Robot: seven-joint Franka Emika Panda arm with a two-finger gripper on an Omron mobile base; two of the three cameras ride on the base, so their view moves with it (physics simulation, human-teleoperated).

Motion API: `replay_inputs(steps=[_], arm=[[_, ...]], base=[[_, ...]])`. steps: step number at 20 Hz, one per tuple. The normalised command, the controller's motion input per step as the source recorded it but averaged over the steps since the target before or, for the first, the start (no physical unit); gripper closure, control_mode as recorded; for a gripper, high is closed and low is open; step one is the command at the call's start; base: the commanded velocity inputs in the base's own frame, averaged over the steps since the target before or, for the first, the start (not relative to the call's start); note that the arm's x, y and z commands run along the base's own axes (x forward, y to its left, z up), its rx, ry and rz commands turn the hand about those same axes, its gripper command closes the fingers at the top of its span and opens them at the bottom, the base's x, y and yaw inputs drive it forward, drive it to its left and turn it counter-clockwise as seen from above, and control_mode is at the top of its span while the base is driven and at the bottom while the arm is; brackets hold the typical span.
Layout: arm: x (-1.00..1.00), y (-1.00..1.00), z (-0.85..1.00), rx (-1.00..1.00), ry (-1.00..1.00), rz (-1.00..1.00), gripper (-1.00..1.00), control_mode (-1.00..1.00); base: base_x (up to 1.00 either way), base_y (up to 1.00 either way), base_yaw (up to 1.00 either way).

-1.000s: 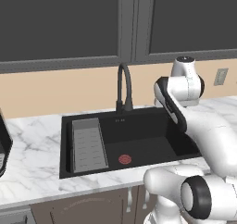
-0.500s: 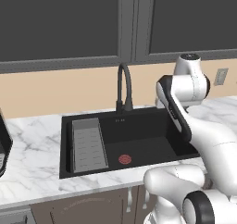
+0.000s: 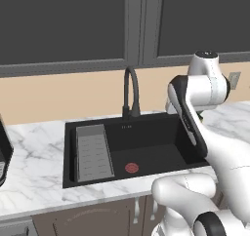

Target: Pick up the sponge and sponge from the sink, and place them back in the cabinet, and close the cabinet doors.

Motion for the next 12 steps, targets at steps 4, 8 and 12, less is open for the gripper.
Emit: replay_inputs(steps=[4, 8, 12], arm=[[-0.47, 0.06, 0.25, 0.01, 0.0, 0.0, 1.0, -1.0], [-0.46, 0.04, 0.13, 0.0, 0.0, 0.0, 1.0, -1.0], [-0.42, 0.0, 0.15, 0.01, 0.0, 0.0, 1.0, -1.0]], base=[[0.0, 0.0, 0.0], [0.0, 0.0, 0.0], [0.0, 0.0, 0.0]])
